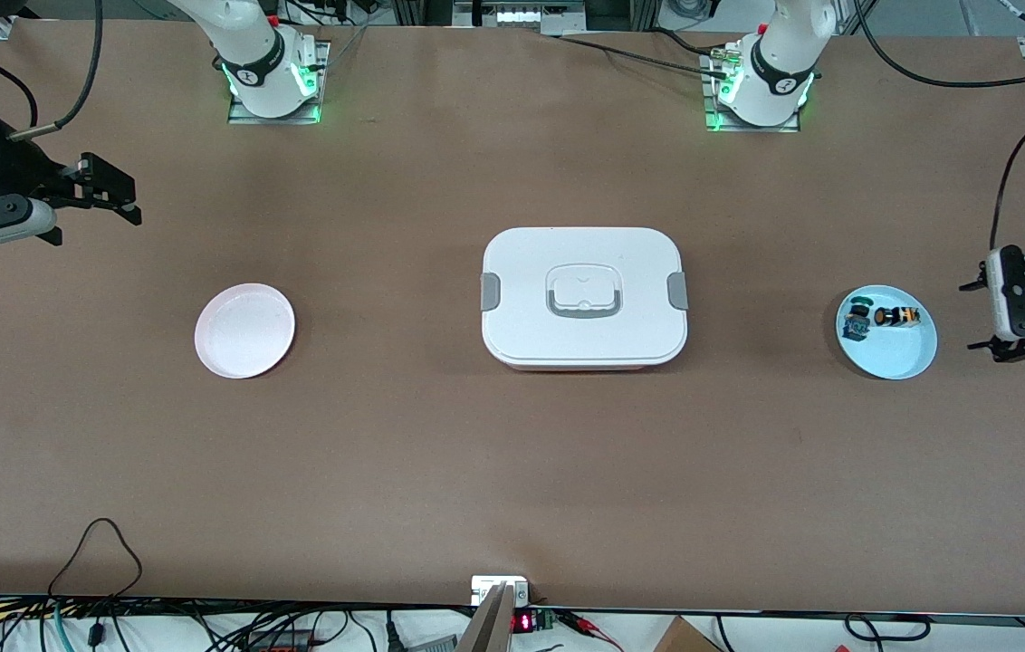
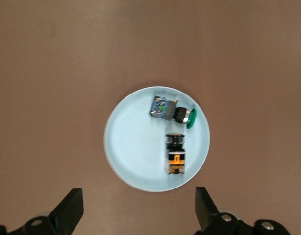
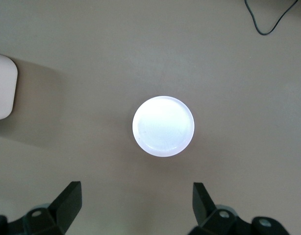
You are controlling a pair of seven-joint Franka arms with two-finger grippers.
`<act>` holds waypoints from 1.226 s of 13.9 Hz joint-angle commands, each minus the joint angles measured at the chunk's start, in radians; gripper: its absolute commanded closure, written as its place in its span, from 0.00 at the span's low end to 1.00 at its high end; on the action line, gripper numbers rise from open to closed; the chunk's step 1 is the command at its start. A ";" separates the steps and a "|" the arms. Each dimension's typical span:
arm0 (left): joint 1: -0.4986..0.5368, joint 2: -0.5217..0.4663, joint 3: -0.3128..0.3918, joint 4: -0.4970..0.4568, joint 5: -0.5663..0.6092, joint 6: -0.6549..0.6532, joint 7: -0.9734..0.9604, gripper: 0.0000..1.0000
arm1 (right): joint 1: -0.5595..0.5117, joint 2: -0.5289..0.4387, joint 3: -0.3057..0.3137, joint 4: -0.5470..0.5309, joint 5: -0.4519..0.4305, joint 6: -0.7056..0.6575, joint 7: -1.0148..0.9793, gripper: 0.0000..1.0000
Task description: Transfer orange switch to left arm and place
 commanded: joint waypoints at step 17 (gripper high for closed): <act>-0.071 -0.060 -0.061 0.269 -0.005 -0.347 -0.851 0.00 | -0.001 0.000 0.006 0.003 -0.043 0.009 -0.004 0.00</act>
